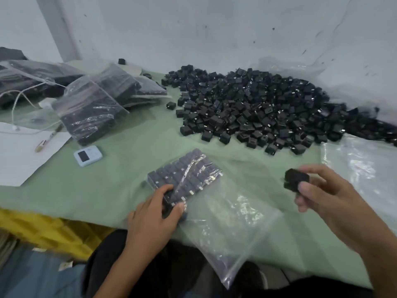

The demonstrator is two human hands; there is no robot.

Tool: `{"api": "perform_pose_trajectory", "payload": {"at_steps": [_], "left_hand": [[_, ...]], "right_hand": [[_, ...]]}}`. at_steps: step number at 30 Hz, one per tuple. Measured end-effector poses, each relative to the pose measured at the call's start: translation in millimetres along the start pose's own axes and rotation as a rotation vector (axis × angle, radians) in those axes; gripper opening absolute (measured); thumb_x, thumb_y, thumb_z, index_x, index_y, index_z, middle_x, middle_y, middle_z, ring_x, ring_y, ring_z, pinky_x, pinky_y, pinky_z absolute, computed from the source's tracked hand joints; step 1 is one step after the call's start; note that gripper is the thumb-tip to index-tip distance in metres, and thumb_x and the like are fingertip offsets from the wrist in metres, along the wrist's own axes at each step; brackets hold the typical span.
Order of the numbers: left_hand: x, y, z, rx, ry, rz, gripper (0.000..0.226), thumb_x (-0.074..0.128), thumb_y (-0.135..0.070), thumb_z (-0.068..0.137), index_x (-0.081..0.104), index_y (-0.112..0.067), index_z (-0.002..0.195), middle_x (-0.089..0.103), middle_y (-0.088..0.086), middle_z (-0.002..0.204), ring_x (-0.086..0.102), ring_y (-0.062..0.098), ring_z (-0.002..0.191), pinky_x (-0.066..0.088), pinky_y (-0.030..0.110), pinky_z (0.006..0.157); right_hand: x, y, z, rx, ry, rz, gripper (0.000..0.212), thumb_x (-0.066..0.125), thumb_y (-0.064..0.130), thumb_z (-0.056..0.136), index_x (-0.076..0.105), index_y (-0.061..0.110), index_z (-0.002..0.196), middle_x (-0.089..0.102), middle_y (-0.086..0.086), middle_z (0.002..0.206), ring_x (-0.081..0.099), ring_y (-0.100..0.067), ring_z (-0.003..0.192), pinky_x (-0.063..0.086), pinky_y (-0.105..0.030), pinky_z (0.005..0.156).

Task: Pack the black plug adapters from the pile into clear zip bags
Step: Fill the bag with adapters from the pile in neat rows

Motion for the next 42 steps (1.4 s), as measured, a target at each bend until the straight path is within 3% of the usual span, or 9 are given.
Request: {"api": "perform_pose_trajectory", "payload": {"at_steps": [3, 7, 13, 20, 26, 29, 33, 37, 42], "left_hand": [[0, 0, 1, 0.001, 0.01, -0.012, 0.044, 0.054, -0.061, 0.088, 0.037, -0.054, 0.128, 0.056, -0.014, 0.088, 0.055, 0.018, 0.096, 0.039, 0.044, 0.095], [0, 1, 2, 0.0, 0.011, -0.015, 0.043, 0.054, -0.06, 0.089, 0.038, -0.054, 0.129, 0.058, -0.013, 0.088, 0.055, 0.018, 0.096, 0.038, 0.045, 0.095], [-1, -1, 2, 0.006, 0.021, -0.015, 0.043, 0.053, -0.061, 0.089, 0.038, -0.052, 0.128, 0.058, -0.014, 0.088, 0.055, 0.018, 0.096, 0.038, 0.045, 0.096], [-2, -2, 2, 0.002, 0.019, -0.006, 0.043, 0.051, -0.06, 0.089, 0.038, -0.052, 0.13, 0.061, -0.008, 0.099, 0.055, 0.02, 0.103, 0.036, 0.046, 0.1], [-1, -2, 2, 0.01, 0.019, -0.009, 0.045, 0.051, -0.06, 0.089, 0.038, -0.051, 0.132, 0.063, -0.006, 0.105, 0.055, 0.021, 0.104, 0.035, 0.046, 0.099], [0, 0, 2, 0.013, 0.015, -0.017, 0.045, 0.05, -0.062, 0.089, 0.037, -0.052, 0.131, 0.063, -0.004, 0.107, 0.055, 0.021, 0.106, 0.035, 0.047, 0.1], [2, 2, 1, 0.019, 0.001, -0.011, 0.045, 0.048, -0.063, 0.088, 0.035, -0.053, 0.13, 0.063, -0.008, 0.107, 0.054, 0.02, 0.108, 0.033, 0.043, 0.099], [3, 3, 1, 0.034, -0.004, -0.004, 0.044, 0.047, -0.062, 0.089, 0.034, -0.054, 0.131, 0.062, -0.01, 0.113, 0.053, 0.019, 0.11, 0.031, 0.043, 0.098], [4, 3, 0, 0.044, -0.009, 0.03, 0.046, 0.043, -0.062, 0.091, 0.034, -0.052, 0.134, 0.059, -0.01, 0.124, 0.051, 0.019, 0.113, 0.028, 0.04, 0.096]], "right_hand": [[2, -24, -80, 0.201, 0.081, 0.091, 0.033, 0.069, 0.012, 0.083, 0.07, 0.017, 0.115, 0.056, -0.032, 0.07, 0.055, -0.029, 0.053, 0.049, -0.026, 0.053], [44, -47, -109, 0.406, 0.184, 0.097, 0.044, 0.075, 0.013, 0.071, 0.074, 0.024, 0.114, 0.068, -0.025, 0.074, 0.064, -0.03, 0.063, 0.052, -0.027, 0.058], [121, -61, -64, 0.425, -0.161, 0.586, 0.029, 0.06, -0.008, 0.085, 0.071, 0.0, 0.111, 0.074, -0.018, 0.104, 0.074, -0.032, 0.092, 0.06, -0.028, 0.066], [159, -67, -4, 0.515, -0.105, 0.866, 0.037, 0.063, -0.008, 0.082, 0.063, -0.009, 0.119, 0.069, -0.027, 0.115, 0.069, -0.036, 0.105, 0.06, -0.032, 0.083], [179, -70, 25, 0.309, -0.037, -0.005, 0.02, 0.058, 0.0, 0.096, 0.066, 0.018, 0.101, 0.067, -0.005, 0.093, 0.066, -0.015, 0.08, 0.057, -0.035, 0.084], [182, -74, 26, 0.27, -0.004, 0.037, 0.028, 0.059, -0.003, 0.095, 0.057, 0.004, 0.122, 0.065, -0.005, 0.102, 0.066, -0.016, 0.086, 0.059, -0.036, 0.084], [183, -76, 22, 0.226, 0.104, 0.154, 0.019, 0.062, 0.002, 0.095, 0.071, 0.019, 0.095, 0.073, -0.005, 0.092, 0.07, -0.017, 0.08, 0.061, -0.032, 0.074], [184, -82, 27, 0.139, 0.03, -0.241, 0.021, 0.074, 0.019, 0.088, 0.067, 0.029, 0.104, 0.071, 0.0, 0.105, 0.069, -0.023, 0.098, 0.056, -0.05, 0.089], [178, -87, 24, 0.143, 0.049, -0.191, 0.024, 0.065, 0.015, 0.095, 0.072, 0.024, 0.116, 0.074, 0.001, 0.105, 0.071, -0.019, 0.097, 0.056, -0.048, 0.091]]}}
Point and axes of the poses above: each hand's wrist, its own z-axis towards the middle knuckle, its own x-axis out of the palm, y = z × x, the point moved 1 cm from there along z, towards the middle knuckle
